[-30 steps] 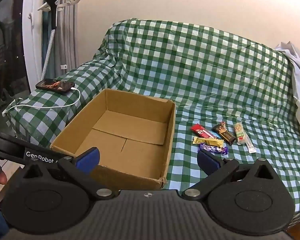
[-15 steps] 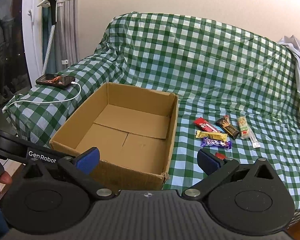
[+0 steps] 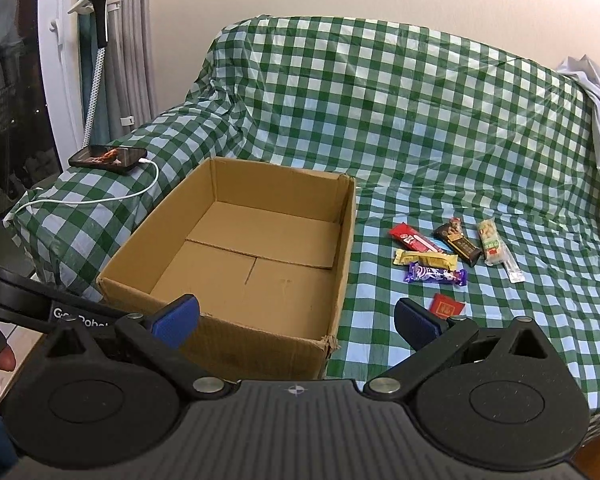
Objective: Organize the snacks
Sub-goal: 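Move both tools from the box toward the pile of snacks, then grasp the yellow wafer bar with left tool while right tool grasps the clear peanut bar, then carry the yellow bar and peanut bar over the cardboard box with both tools, then open both tools to drop the yellow bar and peanut bar into the box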
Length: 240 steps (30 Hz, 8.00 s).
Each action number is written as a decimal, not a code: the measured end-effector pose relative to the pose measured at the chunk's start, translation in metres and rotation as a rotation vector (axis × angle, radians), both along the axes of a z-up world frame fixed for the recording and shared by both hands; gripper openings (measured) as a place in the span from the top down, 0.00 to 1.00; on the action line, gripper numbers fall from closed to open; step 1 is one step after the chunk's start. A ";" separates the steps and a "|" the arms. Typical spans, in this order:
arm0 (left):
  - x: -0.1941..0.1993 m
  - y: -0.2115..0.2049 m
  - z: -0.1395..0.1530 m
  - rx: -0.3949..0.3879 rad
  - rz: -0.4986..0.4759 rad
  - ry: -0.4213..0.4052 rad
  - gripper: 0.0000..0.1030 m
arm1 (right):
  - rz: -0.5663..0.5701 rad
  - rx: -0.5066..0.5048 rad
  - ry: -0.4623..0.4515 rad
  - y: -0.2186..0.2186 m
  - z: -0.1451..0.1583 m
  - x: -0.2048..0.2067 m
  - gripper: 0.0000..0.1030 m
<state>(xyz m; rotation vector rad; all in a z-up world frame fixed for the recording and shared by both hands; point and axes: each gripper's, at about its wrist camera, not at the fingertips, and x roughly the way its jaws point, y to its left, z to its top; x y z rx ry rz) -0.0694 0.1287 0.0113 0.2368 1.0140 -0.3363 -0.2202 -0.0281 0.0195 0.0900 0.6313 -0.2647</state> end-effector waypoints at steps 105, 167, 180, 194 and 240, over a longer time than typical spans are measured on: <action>0.122 -0.397 -0.119 0.011 -0.508 0.222 0.91 | -0.421 0.203 -0.011 -0.431 -0.181 0.079 0.57; 0.031 -0.007 0.048 -0.369 -0.122 -0.032 0.91 | 0.043 0.210 -0.084 -0.061 -0.008 0.027 0.57; 0.045 -0.013 0.044 -0.360 -0.102 -0.005 0.91 | 0.035 0.227 -0.053 -0.062 -0.012 0.037 0.57; 0.076 -0.028 0.029 -0.348 -0.084 0.021 0.91 | 0.027 0.233 -0.025 -0.055 -0.016 0.069 0.57; 0.191 -0.089 -0.074 -0.084 -0.011 0.142 0.48 | 0.002 0.345 0.140 -0.084 -0.092 0.196 0.54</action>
